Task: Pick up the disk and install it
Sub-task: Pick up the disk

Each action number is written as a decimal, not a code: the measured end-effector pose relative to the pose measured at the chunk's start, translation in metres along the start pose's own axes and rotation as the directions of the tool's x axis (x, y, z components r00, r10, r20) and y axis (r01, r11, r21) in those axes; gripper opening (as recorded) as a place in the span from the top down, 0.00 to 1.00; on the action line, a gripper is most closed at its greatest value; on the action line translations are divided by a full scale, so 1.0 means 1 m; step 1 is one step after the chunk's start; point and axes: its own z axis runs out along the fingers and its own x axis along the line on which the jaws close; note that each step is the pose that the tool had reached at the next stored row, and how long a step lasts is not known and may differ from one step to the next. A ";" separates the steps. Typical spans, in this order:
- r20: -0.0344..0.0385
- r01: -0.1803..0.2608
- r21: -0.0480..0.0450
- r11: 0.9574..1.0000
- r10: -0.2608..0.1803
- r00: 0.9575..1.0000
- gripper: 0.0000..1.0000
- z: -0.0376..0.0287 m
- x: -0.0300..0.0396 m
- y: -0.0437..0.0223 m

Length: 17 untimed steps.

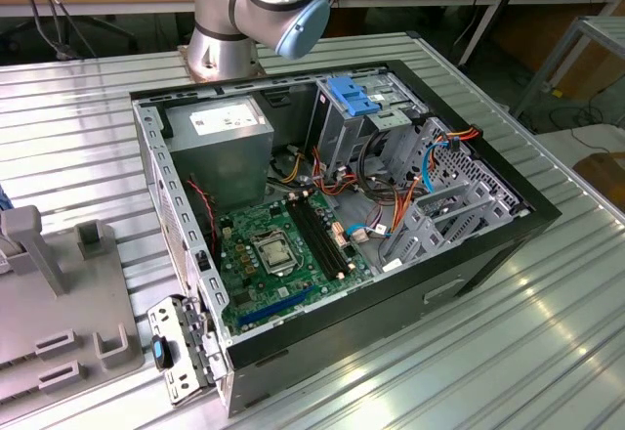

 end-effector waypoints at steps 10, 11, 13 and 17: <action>0.000 -0.005 0.000 1.000 0.005 1.000 0.61 0.0021 0.0001 0.0000; 0.000 -0.005 0.000 1.000 0.005 1.000 0.61 0.0021 0.0001 0.0000; 0.000 -0.005 0.000 1.000 0.005 1.000 0.61 0.0021 0.0001 0.0000; 0.000 -0.005 0.000 1.000 0.005 1.000 0.62 0.0021 0.0001 0.0000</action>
